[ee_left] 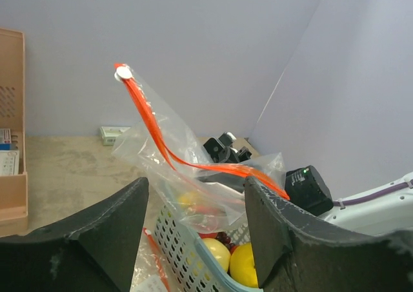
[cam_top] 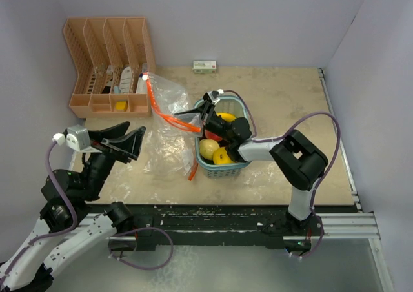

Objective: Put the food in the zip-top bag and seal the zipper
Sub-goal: Pick up the zipper food storage bag at the center of the board, then open the zipper of the food storage bag.

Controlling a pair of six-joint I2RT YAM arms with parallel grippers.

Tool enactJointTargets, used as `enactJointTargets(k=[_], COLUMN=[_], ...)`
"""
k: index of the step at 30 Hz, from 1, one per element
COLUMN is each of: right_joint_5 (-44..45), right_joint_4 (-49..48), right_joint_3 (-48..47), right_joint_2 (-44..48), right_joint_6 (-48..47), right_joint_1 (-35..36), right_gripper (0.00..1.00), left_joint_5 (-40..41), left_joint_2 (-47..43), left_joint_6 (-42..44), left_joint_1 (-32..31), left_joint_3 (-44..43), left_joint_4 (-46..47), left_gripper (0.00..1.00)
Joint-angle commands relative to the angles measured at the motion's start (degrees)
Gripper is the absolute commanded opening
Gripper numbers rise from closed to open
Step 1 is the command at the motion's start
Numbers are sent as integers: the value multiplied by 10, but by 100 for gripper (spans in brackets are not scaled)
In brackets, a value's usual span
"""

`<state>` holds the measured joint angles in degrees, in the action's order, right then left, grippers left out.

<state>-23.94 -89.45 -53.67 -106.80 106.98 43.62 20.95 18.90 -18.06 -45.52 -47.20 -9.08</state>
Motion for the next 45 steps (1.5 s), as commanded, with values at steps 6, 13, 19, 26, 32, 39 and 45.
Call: enactJointTargets(k=[6,13,19,26,32,39,45], right_joint_5=[-31,-48,-56,-58,-59,-69,-81], right_joint_4=[-195,-168,-152,-144,-139,-126,-121], right_joint_3=[-22,-21,-33,-34,-30,-27,-35], right_joint_2=[57,94,99,96,98,109,112], right_joint_6=[33,9,-3,-20,-26,-39,-52], right_joint_1=[10,21,44,65,70,70,75], right_gripper=[0,0,0,0,0,0,0], left_joint_5=[-27,-37,-39,-52,-69,-79,-60], left_joint_2=[13,26,62,89,87,44,52], left_joint_6=[-5,2,2,2,0,7,22], left_joint_1=[-3,-3,-3,-3,-3,-3,-2], left_joint_3=[18,27,14,2,-9,-24,-37], left_joint_4=[54,75,82,109,102,75,55], left_gripper=[53,59,62,63,64,69,71])
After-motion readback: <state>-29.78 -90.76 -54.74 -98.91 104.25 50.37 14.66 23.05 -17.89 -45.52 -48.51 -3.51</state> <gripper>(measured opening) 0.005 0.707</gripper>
